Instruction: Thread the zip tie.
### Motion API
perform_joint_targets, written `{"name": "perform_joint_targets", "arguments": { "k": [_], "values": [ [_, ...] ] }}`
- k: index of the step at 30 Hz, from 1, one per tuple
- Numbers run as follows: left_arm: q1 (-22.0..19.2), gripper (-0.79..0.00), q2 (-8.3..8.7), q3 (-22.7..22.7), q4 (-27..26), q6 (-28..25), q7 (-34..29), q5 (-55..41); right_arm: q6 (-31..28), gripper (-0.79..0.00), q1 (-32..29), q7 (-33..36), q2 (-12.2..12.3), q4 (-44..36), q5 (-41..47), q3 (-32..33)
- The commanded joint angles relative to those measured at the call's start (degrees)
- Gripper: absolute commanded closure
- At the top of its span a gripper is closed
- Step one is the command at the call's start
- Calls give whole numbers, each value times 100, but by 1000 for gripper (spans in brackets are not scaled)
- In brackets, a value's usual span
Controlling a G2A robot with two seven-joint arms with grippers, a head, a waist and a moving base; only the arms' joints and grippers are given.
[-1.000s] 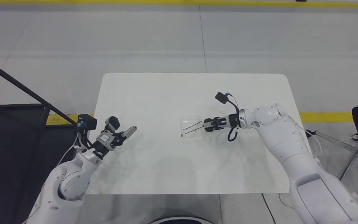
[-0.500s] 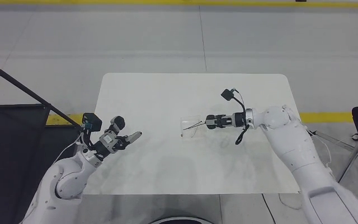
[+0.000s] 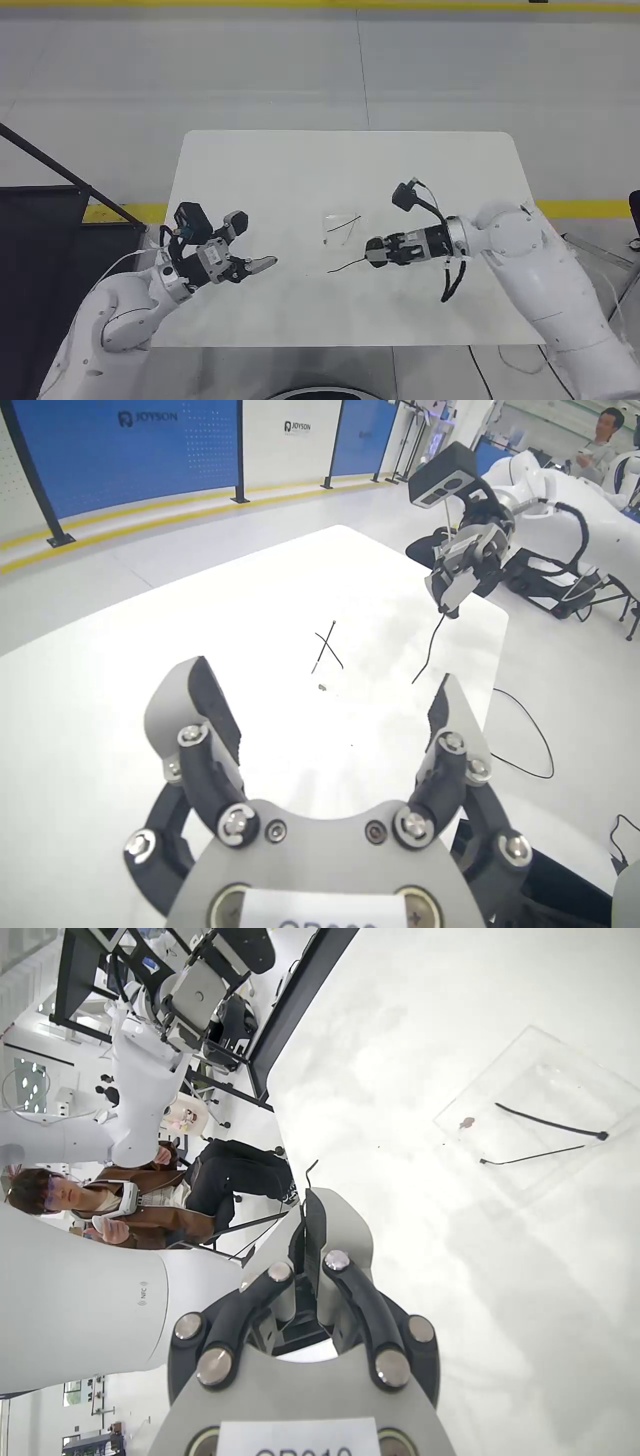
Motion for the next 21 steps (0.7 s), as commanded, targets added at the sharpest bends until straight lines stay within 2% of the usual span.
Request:
{"name": "perform_joint_targets", "arguments": {
  "k": [1,10,12,15,21],
  "values": [
    [-1,-785,0,-2,2,1,-1,-1,-112,0,-86,-113,76,-5,-28,42],
    [0,-785,-1,1,0,19,9,-9,-112,0,-86,-113,76,-5,-28,42],
    [-33,-785,7,158,20,-111,-145,-177,-110,0,-148,-287,71,-43,-49,42],
    [-391,-785,36,425,211,-289,-670,-608,-181,0,-138,-182,62,-181,94,-27],
    [-1097,-785,77,964,600,-585,-1439,-1159,111,0,145,110,86,-405,378,-313]
  ]
}}
